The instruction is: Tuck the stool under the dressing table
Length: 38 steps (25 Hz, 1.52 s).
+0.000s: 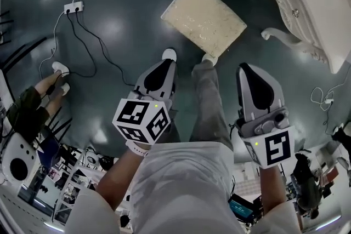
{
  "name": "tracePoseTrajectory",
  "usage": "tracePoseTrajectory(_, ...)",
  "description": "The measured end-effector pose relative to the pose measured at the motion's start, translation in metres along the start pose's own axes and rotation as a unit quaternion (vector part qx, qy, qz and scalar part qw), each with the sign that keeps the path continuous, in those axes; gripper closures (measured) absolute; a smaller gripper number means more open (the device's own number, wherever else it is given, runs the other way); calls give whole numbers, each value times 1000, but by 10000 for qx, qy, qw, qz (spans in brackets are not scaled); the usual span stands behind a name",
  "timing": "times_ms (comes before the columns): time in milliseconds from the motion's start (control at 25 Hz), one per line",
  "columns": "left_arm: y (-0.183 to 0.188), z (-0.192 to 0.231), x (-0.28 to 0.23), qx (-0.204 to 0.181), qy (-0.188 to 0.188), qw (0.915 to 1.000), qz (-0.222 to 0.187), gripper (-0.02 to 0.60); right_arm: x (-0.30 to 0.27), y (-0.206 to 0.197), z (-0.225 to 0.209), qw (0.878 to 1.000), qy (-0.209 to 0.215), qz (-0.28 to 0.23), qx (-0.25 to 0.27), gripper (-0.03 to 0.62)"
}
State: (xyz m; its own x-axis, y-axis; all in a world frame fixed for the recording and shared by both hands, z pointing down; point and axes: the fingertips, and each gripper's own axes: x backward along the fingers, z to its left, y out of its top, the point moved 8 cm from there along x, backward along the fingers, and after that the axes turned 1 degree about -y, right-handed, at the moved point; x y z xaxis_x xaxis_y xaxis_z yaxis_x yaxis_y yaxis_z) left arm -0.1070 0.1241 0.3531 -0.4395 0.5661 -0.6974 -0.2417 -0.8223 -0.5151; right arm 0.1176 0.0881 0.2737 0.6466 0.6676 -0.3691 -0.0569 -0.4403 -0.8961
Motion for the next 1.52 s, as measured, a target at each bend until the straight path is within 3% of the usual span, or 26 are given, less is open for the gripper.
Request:
tracePoseTrajectory(280, -29, 18, -38, 424, 199, 9989, 52, 545, -25, -26, -22, 9996, 217, 148, 42, 583)
tracePoseTrajectory(560, -51, 39, -75, 924, 205, 9955, -1, 468, -41, -64, -37, 9989, 245, 403, -75, 583)
tracePoseTrajectory(800, -76, 58, -106, 940, 162, 9953, 145, 423, -60, -91, -43, 9986, 225, 453, -155, 583)
tracePoseTrajectory(1120, -110, 88, -140, 1397, 113, 9901, -9, 362, -72, -122, -41, 9972, 324, 655, -173, 583)
tracePoseTrajectory(1360, -129, 103, -173, 1501, -31, 9885, 192, 339, -81, -135, -45, 9970, 324, 674, -201, 583)
tracePoseTrajectory(1520, -151, 108, -191, 1740, -214, 9831, 535, 308, -83, -141, -51, 9973, 244, 645, -268, 583)
